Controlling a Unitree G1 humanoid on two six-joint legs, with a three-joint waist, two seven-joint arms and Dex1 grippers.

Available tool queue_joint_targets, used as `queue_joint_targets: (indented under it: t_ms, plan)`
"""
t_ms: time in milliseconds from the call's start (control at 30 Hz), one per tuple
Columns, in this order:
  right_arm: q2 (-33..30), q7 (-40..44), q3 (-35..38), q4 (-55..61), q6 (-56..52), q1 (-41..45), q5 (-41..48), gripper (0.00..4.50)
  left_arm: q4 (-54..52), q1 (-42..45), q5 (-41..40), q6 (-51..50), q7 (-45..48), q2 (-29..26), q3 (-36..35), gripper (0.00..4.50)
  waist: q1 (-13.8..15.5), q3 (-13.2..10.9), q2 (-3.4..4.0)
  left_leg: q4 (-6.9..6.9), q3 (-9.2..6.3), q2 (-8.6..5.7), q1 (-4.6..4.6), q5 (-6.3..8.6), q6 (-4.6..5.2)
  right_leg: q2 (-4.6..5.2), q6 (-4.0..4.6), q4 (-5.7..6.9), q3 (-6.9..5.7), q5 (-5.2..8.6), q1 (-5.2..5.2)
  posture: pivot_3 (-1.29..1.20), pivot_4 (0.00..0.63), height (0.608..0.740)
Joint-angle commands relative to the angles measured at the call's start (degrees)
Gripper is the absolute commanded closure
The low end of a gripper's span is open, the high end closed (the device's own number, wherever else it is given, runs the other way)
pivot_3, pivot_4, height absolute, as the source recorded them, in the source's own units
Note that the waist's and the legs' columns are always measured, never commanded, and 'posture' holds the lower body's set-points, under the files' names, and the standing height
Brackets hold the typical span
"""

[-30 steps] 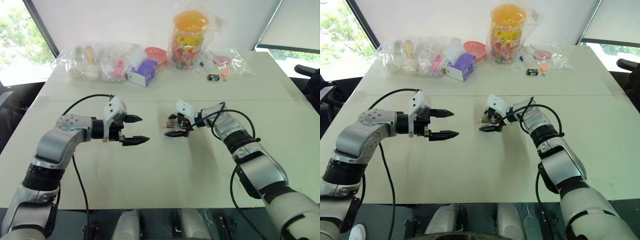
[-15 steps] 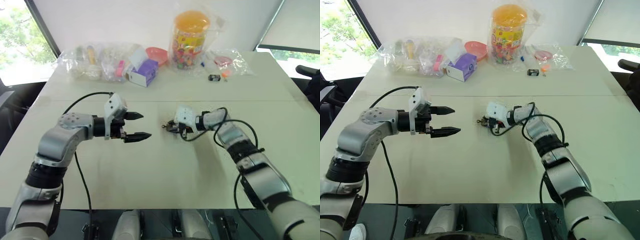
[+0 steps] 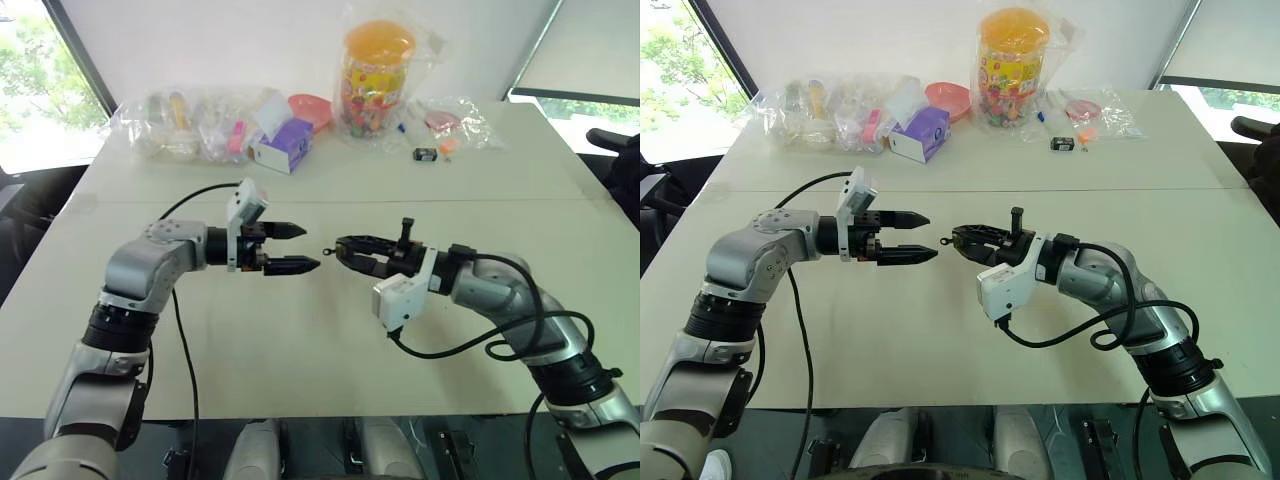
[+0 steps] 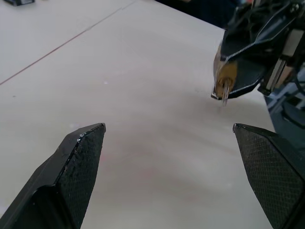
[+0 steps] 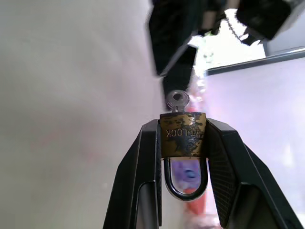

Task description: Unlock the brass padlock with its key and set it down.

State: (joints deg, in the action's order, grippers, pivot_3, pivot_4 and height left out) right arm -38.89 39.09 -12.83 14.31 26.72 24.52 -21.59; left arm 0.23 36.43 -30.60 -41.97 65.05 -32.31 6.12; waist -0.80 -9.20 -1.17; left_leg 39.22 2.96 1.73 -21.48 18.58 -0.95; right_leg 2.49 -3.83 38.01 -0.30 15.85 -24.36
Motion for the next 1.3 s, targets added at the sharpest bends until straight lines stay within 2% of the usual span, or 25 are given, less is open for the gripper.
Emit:
queue_joint_targets:
  t_ms: [33,167,200,267,300,467,1033,1100,1300]
  plan:
    - [0.4,0.2,0.6,2.3,-1.2,1.4,1.0,3.80,0.4,1.7,-0.5,0.9,1.4,0.3,0.0,0.00,0.1,0.0,0.00,0.00,0.00,0.00,0.00,0.00,0.00,0.00,0.00,0.00,0.00,0.00,0.00,0.00,0.150,0.740]
    - [0.9,0.4,-0.6,1.8,-1.5,1.9,0.3,3.80,0.6,2.2,-1.0,0.6,1.7,1.3,-0.4,0.00,0.2,0.0,0.00,0.01,0.00,-0.02,-0.02,0.00,0.00,0.02,0.00,-0.01,0.00,0.00,0.00,0.00,0.150,0.740]
    - [1.1,0.4,-0.9,1.6,-1.5,2.0,0.3,3.80,0.6,2.3,-1.1,0.5,1.7,1.3,-0.6,0.26,0.1,0.0,0.00,0.01,0.01,-0.03,-0.02,0.00,0.00,0.02,0.00,-0.01,0.00,0.00,0.00,0.00,0.150,0.740]
    - [1.2,0.7,-1.3,1.1,-1.6,2.3,0.5,3.80,0.3,2.3,-1.6,0.2,1.5,1.5,-1.2,0.88,0.1,0.0,0.00,0.01,0.01,-0.03,-0.02,0.00,0.00,0.02,0.00,-0.01,0.00,0.00,0.00,0.00,0.150,0.740]
    - [1.2,0.7,-1.4,0.9,-1.6,2.4,0.5,3.80,0.2,2.3,-1.8,0.1,1.4,1.5,-1.5,1.33,0.1,0.0,0.00,0.01,0.00,-0.02,-0.02,0.00,0.00,0.02,0.00,-0.01,0.00,0.00,0.00,0.00,0.150,0.740]
    - [1.2,1.0,-2.1,0.5,-1.6,2.6,0.5,3.80,-0.3,1.7,-1.4,0.2,1.0,1.2,-0.9,3.87,0.1,0.0,0.00,0.01,0.00,-0.02,-0.02,0.00,0.00,0.02,0.00,-0.01,0.00,0.00,0.00,0.00,0.150,0.740]
    - [0.7,2.2,-2.2,0.2,-1.9,2.9,1.0,3.80,-1.3,2.2,-3.9,-0.9,0.9,1.4,-2.0,3.87,0.1,0.0,0.00,0.01,-0.01,-0.02,-0.02,0.00,0.00,0.02,0.00,-0.01,0.00,0.00,0.00,0.00,0.150,0.740]
    - [0.8,2.4,-2.3,0.3,-2.2,3.0,1.2,3.80,-1.7,1.8,-3.1,0.3,1.3,1.2,-1.4,4.43,0.1,0.0,-0.01,0.01,-0.01,-0.02,-0.02,0.00,0.00,0.02,0.00,-0.01,0.00,0.00,0.00,0.00,0.150,0.740]
    - [0.5,3.4,-2.4,0.0,-2.4,3.1,1.8,3.80,-4.2,1.1,-1.8,2.0,1.1,0.8,-0.3,4.48,0.1,0.0,0.00,0.01,0.00,-0.02,-0.02,0.00,0.00,0.02,0.00,-0.01,0.00,0.00,0.00,0.00,0.150,0.740]
